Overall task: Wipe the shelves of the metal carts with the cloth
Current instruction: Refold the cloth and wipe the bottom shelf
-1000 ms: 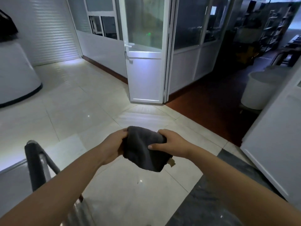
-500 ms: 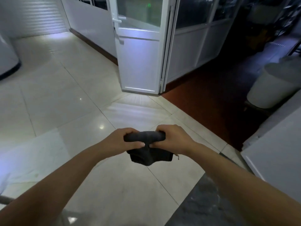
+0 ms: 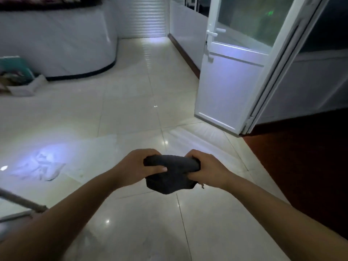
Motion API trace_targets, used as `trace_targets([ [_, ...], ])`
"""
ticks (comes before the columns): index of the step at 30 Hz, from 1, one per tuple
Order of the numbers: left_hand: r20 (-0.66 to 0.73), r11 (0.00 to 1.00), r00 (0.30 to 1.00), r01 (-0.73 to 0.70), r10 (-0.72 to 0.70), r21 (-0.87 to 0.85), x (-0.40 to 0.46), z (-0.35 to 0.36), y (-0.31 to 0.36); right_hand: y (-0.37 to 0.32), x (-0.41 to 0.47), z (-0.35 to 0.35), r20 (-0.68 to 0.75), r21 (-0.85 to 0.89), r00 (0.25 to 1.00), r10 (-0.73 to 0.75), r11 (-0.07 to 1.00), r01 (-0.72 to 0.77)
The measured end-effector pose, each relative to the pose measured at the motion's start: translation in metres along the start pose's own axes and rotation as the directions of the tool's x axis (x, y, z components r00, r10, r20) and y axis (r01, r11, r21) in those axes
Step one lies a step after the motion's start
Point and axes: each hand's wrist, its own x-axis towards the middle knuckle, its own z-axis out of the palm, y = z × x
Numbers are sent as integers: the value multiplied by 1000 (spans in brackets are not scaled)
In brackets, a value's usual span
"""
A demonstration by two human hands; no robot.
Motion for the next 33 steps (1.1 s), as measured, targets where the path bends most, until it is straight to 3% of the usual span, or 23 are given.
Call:
trace_targets([
  [4,-184,983,965,182,-186,-37,6,-35,-40,-17,82,2,141,15,984,-107,994,106],
  [7,-243,958,927,283,-286,-46,9,-66,-78,-37,146,14,242,37,955,-173,985,169],
  [15,-336,917,854,381,-398,-117,35,-172,-199,-113,321,56,351,-150,882,-314,911,384],
  [22,-447,864,759,500,-473,-65,51,-252,-278,-172,458,90,442,-115,809,-388,870,480],
  [29,-588,765,578,635,-565,-111,82,-322,-361,-223,613,141,557,-60,678,-480,791,609],
  [33,-634,656,413,727,-653,-202,91,-357,-399,-266,692,172,639,3,531,-556,692,721],
])
